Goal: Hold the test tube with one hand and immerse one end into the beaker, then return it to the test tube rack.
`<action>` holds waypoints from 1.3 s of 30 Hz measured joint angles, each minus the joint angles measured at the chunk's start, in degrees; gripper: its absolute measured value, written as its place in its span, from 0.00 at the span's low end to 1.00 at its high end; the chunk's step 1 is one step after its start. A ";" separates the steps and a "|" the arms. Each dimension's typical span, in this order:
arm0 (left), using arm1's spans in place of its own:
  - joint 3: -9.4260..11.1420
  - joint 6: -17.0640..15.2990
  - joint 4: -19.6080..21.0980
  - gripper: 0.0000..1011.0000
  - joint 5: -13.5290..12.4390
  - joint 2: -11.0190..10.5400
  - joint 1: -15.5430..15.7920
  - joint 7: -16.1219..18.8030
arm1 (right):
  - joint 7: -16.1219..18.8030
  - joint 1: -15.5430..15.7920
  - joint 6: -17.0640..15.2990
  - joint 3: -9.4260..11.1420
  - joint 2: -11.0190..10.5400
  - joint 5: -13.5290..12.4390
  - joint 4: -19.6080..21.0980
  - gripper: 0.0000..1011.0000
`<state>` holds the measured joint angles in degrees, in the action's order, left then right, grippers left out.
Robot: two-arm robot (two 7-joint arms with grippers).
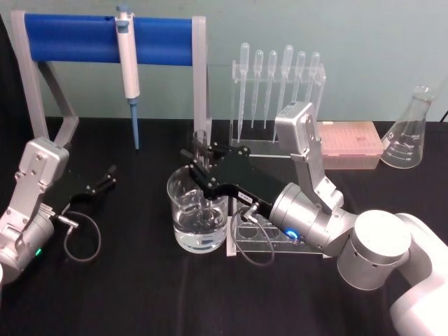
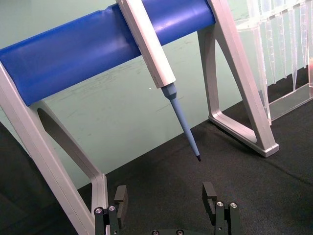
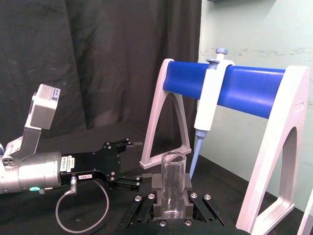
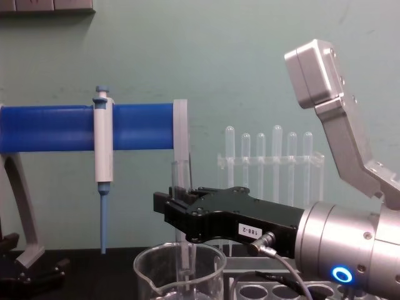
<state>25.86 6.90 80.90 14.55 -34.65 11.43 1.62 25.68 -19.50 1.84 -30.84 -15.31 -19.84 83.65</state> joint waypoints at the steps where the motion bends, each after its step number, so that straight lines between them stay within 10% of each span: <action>1: 0.00 0.00 0.00 0.99 0.00 0.00 0.00 0.00 | 0.00 0.00 0.00 0.00 0.00 0.00 0.00 0.22; 39: 0.00 0.00 0.00 0.99 0.00 0.00 0.00 0.00 | -0.04 0.78 -0.67 1.55 -0.57 -0.60 4.47 0.22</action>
<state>25.86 6.90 80.90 14.55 -34.65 11.43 1.62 25.63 -18.72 1.17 -29.29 -15.88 -20.44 88.12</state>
